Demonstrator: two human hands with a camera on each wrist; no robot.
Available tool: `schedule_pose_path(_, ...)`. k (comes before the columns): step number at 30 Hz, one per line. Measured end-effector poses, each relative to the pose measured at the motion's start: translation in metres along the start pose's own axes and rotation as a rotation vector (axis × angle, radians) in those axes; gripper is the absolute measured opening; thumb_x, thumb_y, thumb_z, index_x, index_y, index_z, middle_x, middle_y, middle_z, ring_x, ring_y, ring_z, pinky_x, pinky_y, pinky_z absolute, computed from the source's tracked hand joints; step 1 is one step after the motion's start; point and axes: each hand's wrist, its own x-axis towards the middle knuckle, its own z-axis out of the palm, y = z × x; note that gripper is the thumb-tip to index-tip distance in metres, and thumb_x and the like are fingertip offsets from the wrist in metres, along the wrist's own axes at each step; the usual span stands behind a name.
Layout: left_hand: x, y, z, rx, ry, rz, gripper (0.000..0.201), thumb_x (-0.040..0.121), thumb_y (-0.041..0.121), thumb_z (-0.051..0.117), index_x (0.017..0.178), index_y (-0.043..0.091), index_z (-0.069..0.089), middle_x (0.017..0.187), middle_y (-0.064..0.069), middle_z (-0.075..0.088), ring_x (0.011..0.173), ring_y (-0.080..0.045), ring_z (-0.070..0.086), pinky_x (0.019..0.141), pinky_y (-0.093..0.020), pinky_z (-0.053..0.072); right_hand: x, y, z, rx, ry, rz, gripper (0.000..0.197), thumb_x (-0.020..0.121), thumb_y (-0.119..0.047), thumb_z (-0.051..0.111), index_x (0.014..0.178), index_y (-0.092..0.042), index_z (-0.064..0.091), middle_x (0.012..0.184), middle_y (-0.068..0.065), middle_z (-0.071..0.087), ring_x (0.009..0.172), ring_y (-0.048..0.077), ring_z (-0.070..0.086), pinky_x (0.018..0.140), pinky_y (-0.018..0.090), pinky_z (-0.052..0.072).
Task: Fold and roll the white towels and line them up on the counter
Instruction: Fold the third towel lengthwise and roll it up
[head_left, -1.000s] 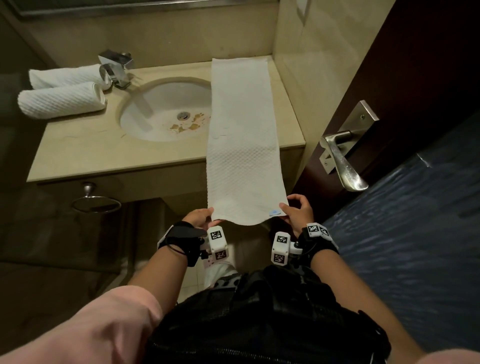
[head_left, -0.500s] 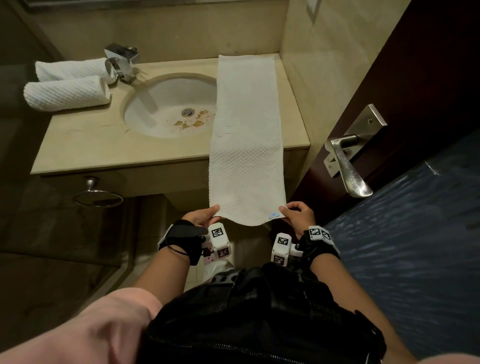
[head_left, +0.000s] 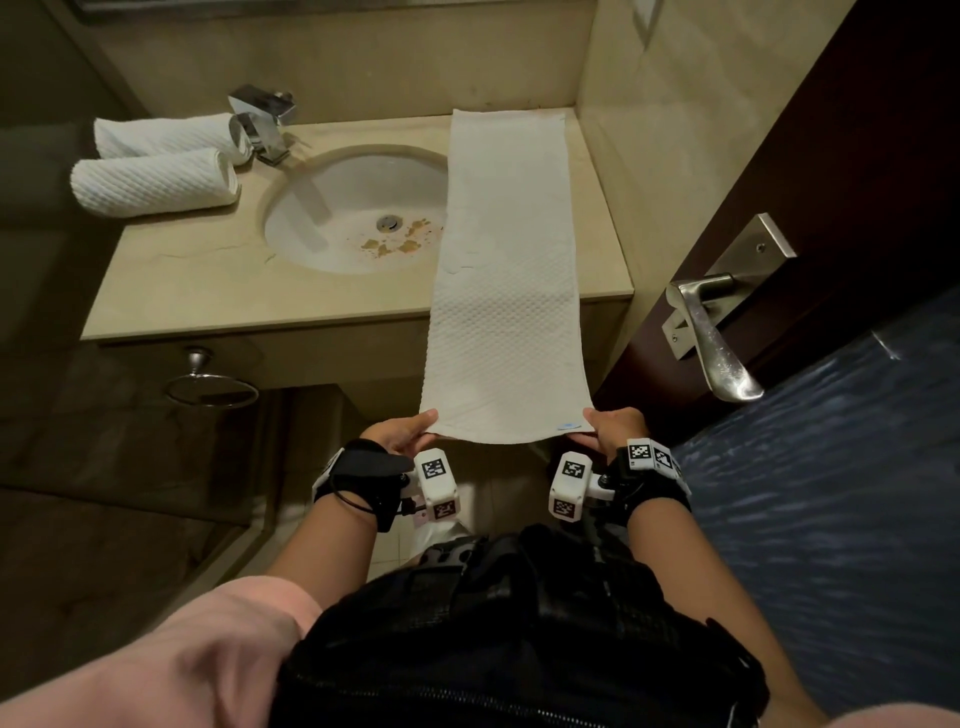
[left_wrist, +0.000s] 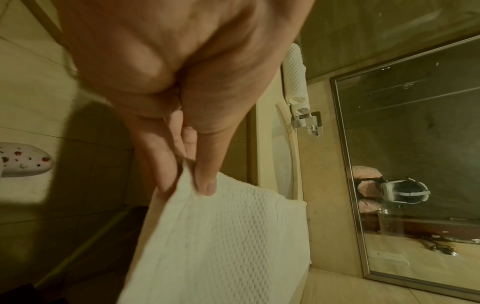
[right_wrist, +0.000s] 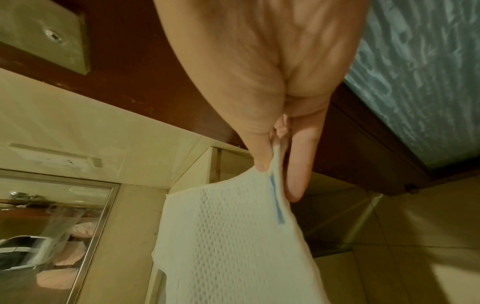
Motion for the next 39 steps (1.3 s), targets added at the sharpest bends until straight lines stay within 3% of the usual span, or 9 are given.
schedule_pose_path(4, -0.004, 0.002, -0.001, 0.060, 0.020, -0.014, 0.013, 0.095, 0.007, 0.053, 0.096, -0.004, 0.059, 0.132, -0.014, 0.055, 0.125, -0.020, 0.053, 0.087, -0.018, 0.044, -0.005, -0.003, 0.003, 0.061, 0.060, -0.002, 0.029, 0.087, -0.002, 0.063, 0.107, 0.017, 0.055, 0.107, 0.027, 0.062, 0.093, 0.042, 0.066, 0.044, 0.030, 0.055)
schedule_pose_path(11, -0.003, 0.008, -0.007, 0.107, 0.016, -0.059, 0.015, 0.096, 0.012, 0.052, 0.088, 0.001, 0.057, 0.139, -0.012, 0.051, 0.131, -0.016, 0.046, 0.088, -0.017, 0.040, -0.018, -0.001, 0.003, 0.035, 0.083, -0.055, 0.019, 0.088, -0.007, 0.066, 0.074, 0.001, 0.056, 0.097, 0.024, 0.062, 0.088, 0.038, 0.066, 0.041, 0.024, 0.054)
schedule_pose_path(13, -0.002, 0.009, -0.008, 0.103, 0.025, -0.061, 0.015, 0.096, 0.012, 0.052, 0.089, 0.001, 0.057, 0.139, -0.012, 0.051, 0.124, -0.017, 0.054, 0.087, -0.016, 0.040, -0.019, 0.001, 0.003, 0.039, 0.082, -0.074, 0.020, 0.088, -0.008, 0.066, 0.074, 0.001, 0.056, 0.097, 0.024, 0.063, 0.088, 0.036, 0.066, 0.041, 0.021, 0.053)
schedule_pose_path(16, -0.001, 0.008, -0.006, 0.102, 0.029, -0.042, 0.016, 0.095, 0.012, 0.055, 0.104, -0.001, 0.060, 0.137, -0.014, 0.053, 0.073, -0.014, 0.071, 0.082, -0.015, 0.044, -0.020, 0.000, 0.003, 0.015, 0.095, -0.082, 0.021, 0.089, -0.011, 0.065, 0.075, 0.002, 0.057, 0.095, 0.022, 0.063, 0.085, 0.036, 0.066, 0.041, 0.023, 0.054)
schedule_pose_path(21, 0.000, 0.009, -0.008, 0.152, 0.023, -0.011, 0.015, 0.095, 0.011, 0.054, 0.101, -0.001, 0.061, 0.138, -0.015, 0.051, 0.118, -0.016, 0.058, 0.089, -0.016, 0.045, -0.013, -0.002, 0.001, -0.172, 0.139, -0.083, 0.021, 0.088, -0.019, 0.066, 0.087, 0.003, 0.066, 0.090, 0.017, 0.069, 0.067, 0.028, 0.068, 0.059, 0.032, 0.060)
schedule_pose_path(25, 0.005, 0.009, -0.010, 0.185, 0.063, 0.027, 0.017, 0.092, 0.012, 0.059, 0.102, -0.002, 0.063, 0.120, -0.016, 0.063, 0.046, -0.011, 0.066, 0.044, -0.016, 0.052, -0.010, -0.004, -0.002, -0.276, 0.180, -0.089, 0.028, 0.087, -0.025, 0.067, 0.089, 0.003, 0.065, 0.081, 0.015, 0.068, 0.059, 0.023, 0.066, 0.065, 0.033, 0.058)
schedule_pose_path(28, 0.006, 0.010, -0.010, 0.218, 0.033, -0.009, 0.017, 0.093, 0.014, 0.058, 0.100, -0.001, 0.062, 0.114, -0.011, 0.064, 0.049, -0.013, 0.066, 0.043, -0.017, 0.052, -0.008, -0.009, -0.003, -0.316, 0.182, -0.084, 0.029, 0.088, -0.026, 0.065, 0.086, 0.003, 0.061, 0.076, 0.014, 0.066, 0.055, 0.021, 0.064, 0.061, 0.033, 0.057)
schedule_pose_path(33, 0.005, 0.010, -0.015, 0.300, -0.025, -0.032, 0.012, 0.088, 0.016, 0.065, 0.091, 0.004, 0.063, 0.116, -0.011, 0.065, 0.097, -0.018, 0.064, 0.089, -0.026, 0.049, -0.004, -0.007, -0.003, -0.396, 0.184, -0.078, 0.032, 0.088, -0.027, 0.065, 0.092, 0.005, 0.061, 0.074, 0.013, 0.065, 0.055, 0.022, 0.064, 0.067, 0.038, 0.059)
schedule_pose_path(39, 0.012, 0.011, -0.013, 0.346, -0.068, -0.026, 0.016, 0.097, 0.011, 0.052, 0.085, 0.002, 0.059, 0.060, -0.003, 0.070, 0.054, -0.006, 0.067, 0.056, -0.013, 0.054, -0.004, -0.004, -0.004, -0.471, 0.170, -0.107, 0.034, 0.087, -0.027, 0.066, 0.092, 0.007, 0.067, 0.079, 0.017, 0.067, 0.047, 0.020, 0.058, 0.046, 0.024, 0.046)
